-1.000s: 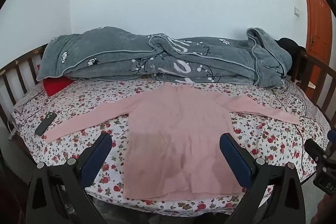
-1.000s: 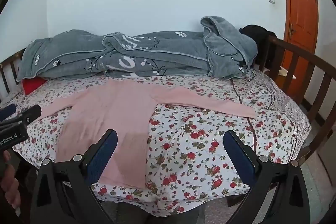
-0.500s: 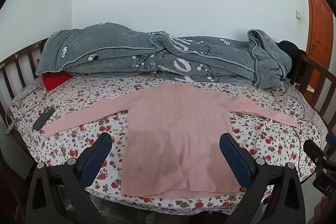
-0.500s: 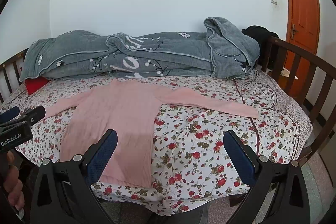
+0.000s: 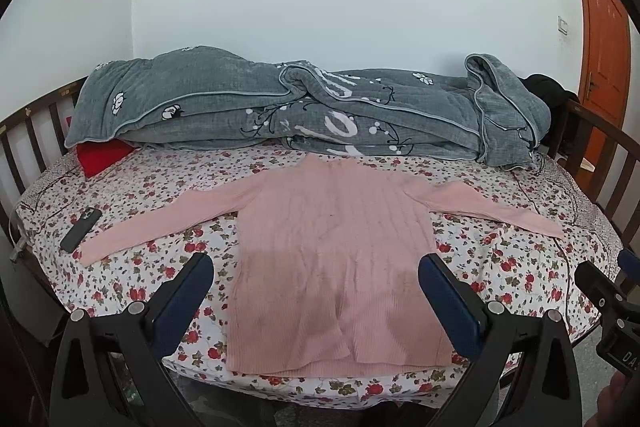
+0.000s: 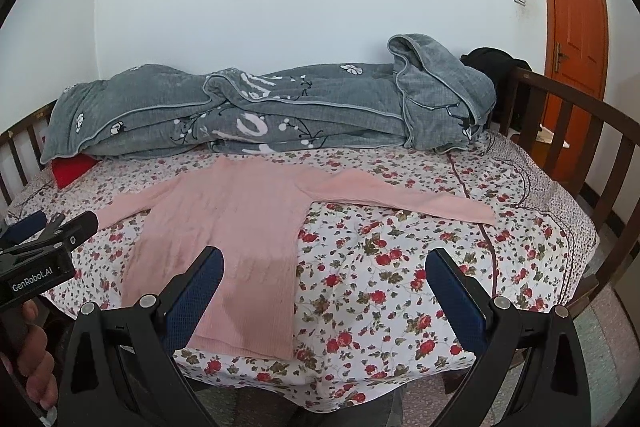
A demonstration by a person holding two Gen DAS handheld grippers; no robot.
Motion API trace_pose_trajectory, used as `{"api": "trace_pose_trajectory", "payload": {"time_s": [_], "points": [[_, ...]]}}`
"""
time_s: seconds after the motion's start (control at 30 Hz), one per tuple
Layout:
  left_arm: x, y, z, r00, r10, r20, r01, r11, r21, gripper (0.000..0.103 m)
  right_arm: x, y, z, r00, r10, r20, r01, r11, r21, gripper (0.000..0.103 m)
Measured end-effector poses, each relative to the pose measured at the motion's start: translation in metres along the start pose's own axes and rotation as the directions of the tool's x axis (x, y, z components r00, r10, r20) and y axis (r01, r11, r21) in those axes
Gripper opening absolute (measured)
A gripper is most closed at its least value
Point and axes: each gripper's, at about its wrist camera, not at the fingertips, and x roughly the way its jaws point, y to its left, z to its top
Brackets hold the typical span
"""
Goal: Fold small clothes
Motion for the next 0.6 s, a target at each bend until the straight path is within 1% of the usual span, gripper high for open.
{"api": "trace_pose_trajectory", "payload": {"time_s": [0.6], "points": [[-0.0008,-0.001,-0.0004,1.0,-0.001,0.0,0.001,1.0,0.0,0.103,-0.0056,0.0066,-0.0009,1.0,0.01,0.005,-0.01,1.0,-0.002,0.099]]}}
